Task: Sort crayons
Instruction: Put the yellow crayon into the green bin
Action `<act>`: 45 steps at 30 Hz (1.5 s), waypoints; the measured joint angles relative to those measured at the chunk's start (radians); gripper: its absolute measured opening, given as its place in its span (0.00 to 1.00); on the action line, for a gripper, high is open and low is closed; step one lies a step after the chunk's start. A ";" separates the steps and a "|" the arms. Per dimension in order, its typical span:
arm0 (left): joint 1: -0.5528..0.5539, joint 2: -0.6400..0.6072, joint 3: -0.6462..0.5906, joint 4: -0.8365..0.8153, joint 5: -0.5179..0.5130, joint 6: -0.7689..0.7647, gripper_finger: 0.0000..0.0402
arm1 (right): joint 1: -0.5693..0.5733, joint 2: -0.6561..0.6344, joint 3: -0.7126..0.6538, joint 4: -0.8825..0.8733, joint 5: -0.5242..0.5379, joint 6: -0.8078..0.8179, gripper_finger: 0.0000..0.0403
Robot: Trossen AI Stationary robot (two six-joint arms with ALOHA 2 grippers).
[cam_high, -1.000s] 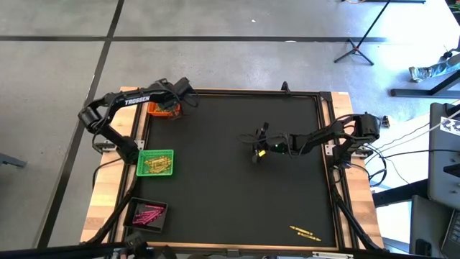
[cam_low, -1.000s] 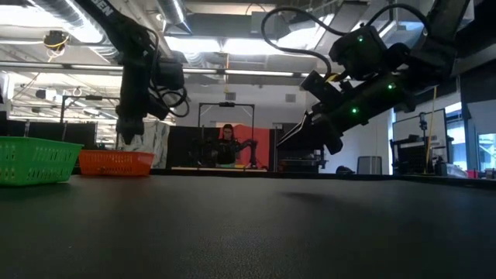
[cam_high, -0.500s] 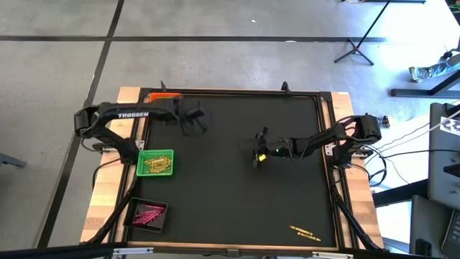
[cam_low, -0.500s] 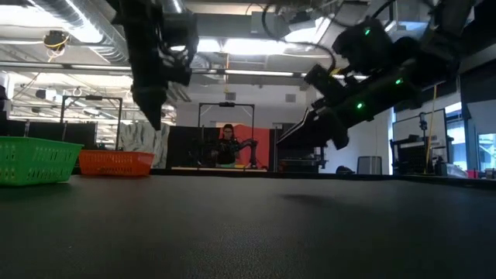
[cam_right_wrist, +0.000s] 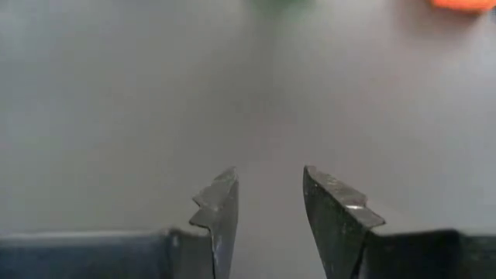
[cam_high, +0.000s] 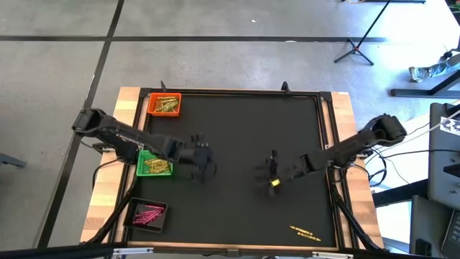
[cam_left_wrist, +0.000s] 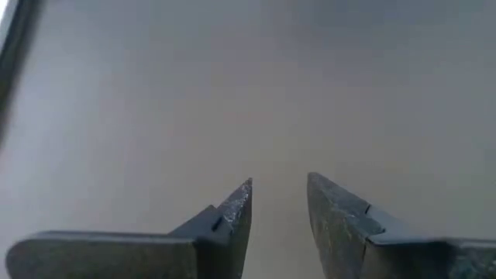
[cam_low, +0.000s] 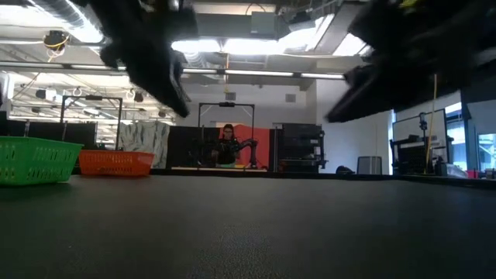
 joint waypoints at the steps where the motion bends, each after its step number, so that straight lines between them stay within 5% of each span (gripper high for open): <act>1: -0.027 0.002 -0.003 0.046 0.012 0.001 0.27 | 0.028 -0.014 0.018 -0.073 -0.001 0.036 0.35; 11: -0.207 0.122 -0.010 0.346 0.007 -0.021 0.27 | 0.305 -0.032 0.220 -0.601 -0.054 0.461 0.35; 26: -0.301 0.256 -0.010 0.604 -0.002 -0.055 0.27 | 0.630 0.067 0.236 -0.550 -0.131 1.096 0.35; 45: -0.299 0.255 -0.010 0.612 -0.002 -0.077 0.27 | 0.665 0.255 0.235 -0.494 -0.172 1.167 0.35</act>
